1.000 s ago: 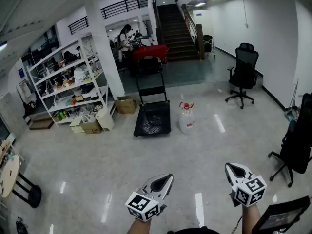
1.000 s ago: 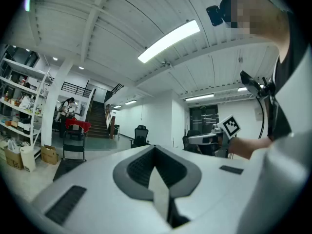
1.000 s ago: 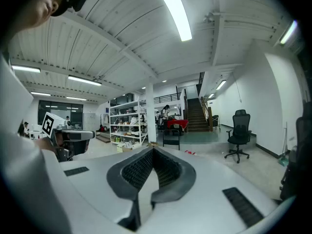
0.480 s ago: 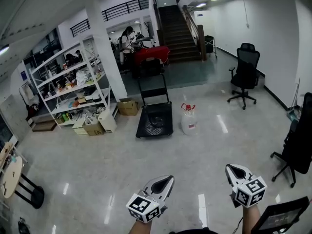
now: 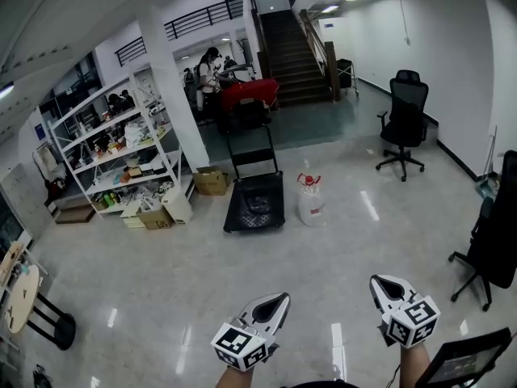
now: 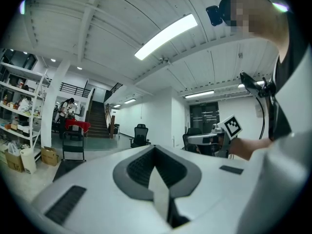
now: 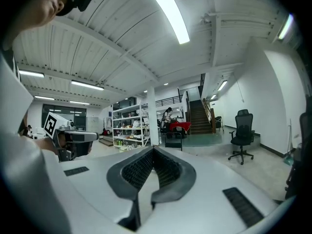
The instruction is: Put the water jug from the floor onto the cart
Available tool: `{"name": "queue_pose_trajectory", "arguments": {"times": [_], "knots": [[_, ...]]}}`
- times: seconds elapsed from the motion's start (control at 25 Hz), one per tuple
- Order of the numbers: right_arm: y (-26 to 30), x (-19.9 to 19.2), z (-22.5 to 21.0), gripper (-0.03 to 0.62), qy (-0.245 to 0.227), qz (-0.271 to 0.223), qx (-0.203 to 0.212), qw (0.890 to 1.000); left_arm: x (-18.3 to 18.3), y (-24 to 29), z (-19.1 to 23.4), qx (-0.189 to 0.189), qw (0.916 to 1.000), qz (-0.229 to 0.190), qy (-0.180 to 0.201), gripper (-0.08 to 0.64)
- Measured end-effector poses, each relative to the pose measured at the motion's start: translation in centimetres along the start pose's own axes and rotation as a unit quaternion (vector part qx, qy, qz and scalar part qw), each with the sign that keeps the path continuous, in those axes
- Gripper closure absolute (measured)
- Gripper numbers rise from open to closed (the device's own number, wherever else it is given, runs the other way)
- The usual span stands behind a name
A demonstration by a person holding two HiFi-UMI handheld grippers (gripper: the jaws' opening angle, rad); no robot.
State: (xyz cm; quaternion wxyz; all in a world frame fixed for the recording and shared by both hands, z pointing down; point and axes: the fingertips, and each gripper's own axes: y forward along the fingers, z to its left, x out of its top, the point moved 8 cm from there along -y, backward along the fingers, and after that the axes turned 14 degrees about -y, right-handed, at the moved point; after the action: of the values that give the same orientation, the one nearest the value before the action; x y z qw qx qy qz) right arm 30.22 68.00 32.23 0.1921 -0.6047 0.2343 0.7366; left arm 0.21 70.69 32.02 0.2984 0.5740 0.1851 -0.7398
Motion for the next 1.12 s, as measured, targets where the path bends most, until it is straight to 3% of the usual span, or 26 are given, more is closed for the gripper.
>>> {"name": "queue_pose_trajectory", "arguments": {"times": [0.4,0.6,0.84,1.12], "knots": [[-1.9,-2.3,-7.5,0.591,0.011,-0.009,-0.011,1.000,-0.5,7.5,-3.5,-0.007,0.9997,0.019,0.016,0.560],[0.5,-3.4,-9.2,0.591,0.018,-0.007,0.004,1.000,-0.7,9.5,-3.0,-0.006,0.9995,0.025,0.018,0.560],[6.5,-3.2,-10.8,0.591,0.022,-0.018,0.021,0.999,-1.0,12.5,2.4,-0.002,0.9998,0.020,0.001,0.560],[18.2,-1.4,-12.2,0.591,-0.013,0.010,0.021,1.000,1.9,16.6,14.3,0.000,0.9996,-0.011,-0.025,0.560]]}}
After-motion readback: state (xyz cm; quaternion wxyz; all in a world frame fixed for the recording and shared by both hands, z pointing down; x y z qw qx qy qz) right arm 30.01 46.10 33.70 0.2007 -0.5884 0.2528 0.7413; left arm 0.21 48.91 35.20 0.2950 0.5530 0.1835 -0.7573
